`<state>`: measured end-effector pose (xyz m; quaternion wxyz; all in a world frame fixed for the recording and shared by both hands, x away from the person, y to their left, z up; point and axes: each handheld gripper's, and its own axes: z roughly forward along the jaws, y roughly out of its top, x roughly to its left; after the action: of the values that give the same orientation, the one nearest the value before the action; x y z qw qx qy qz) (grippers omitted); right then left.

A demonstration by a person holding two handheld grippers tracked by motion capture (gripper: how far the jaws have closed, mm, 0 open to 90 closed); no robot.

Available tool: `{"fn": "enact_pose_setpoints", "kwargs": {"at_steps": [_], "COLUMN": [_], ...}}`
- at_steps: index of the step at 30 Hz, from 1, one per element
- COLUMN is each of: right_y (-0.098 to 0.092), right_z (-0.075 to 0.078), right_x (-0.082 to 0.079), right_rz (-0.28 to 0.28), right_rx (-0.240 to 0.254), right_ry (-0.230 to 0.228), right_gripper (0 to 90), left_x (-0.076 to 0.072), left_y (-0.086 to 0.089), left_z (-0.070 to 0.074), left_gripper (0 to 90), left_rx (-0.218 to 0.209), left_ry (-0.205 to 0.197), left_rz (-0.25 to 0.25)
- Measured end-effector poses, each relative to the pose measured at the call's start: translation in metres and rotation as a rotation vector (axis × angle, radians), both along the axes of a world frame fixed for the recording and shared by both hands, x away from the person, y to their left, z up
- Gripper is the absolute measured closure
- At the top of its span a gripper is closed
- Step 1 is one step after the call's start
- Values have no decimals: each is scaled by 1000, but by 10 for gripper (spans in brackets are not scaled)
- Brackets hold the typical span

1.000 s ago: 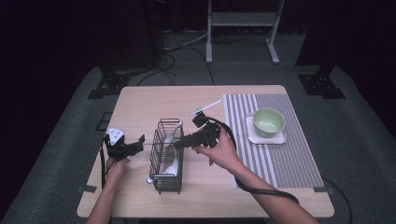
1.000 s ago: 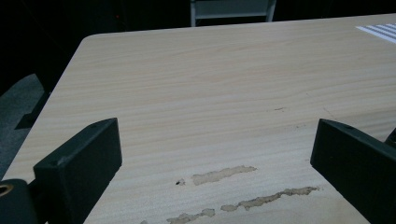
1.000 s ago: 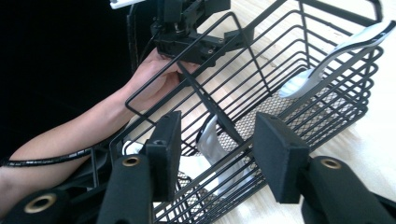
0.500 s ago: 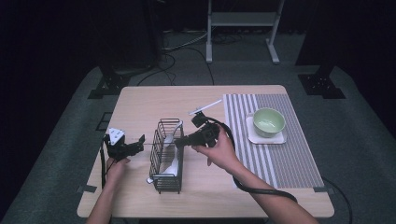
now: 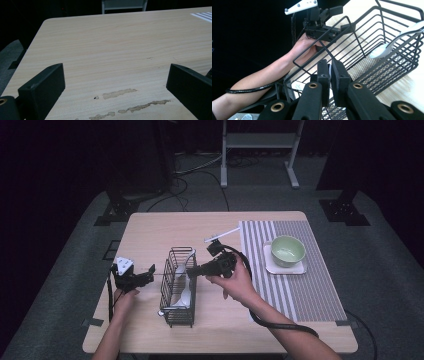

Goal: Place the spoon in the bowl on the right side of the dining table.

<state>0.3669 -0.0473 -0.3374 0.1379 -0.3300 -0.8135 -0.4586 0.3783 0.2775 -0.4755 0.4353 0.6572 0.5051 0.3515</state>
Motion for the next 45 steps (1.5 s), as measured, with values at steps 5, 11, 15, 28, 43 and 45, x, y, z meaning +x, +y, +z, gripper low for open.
{"fn": "enact_pose_setpoints", "kwargs": {"at_steps": [5,11,15,28,43,45], "right_y": [-2,-6,-7,-12,-27,-28], "right_z": [7,17,22,40,64,65], "right_x": [-2,-3,-3,-3,-4,-4], "right_rz": [-3,-6,-6,-16,-31,-32], "right_rx": [19,59,86,133,183,184], "right_ry": [-5,10,23,26,8,8], "right_gripper": [855,856,857,857,858,858], "left_x": [0,0,0,0,0,0], "left_y": [0,0,0,0,-1,-1], "left_z": [0,0,0,0,0,0], "left_gripper": [10,10,9,10,10,9], "left_rx": [2,3,2,-3,-1,-2], "left_ry": [0,-2,-3,-5,-5,-5], "left_rz": [0,-1,0,0,0,2]}}
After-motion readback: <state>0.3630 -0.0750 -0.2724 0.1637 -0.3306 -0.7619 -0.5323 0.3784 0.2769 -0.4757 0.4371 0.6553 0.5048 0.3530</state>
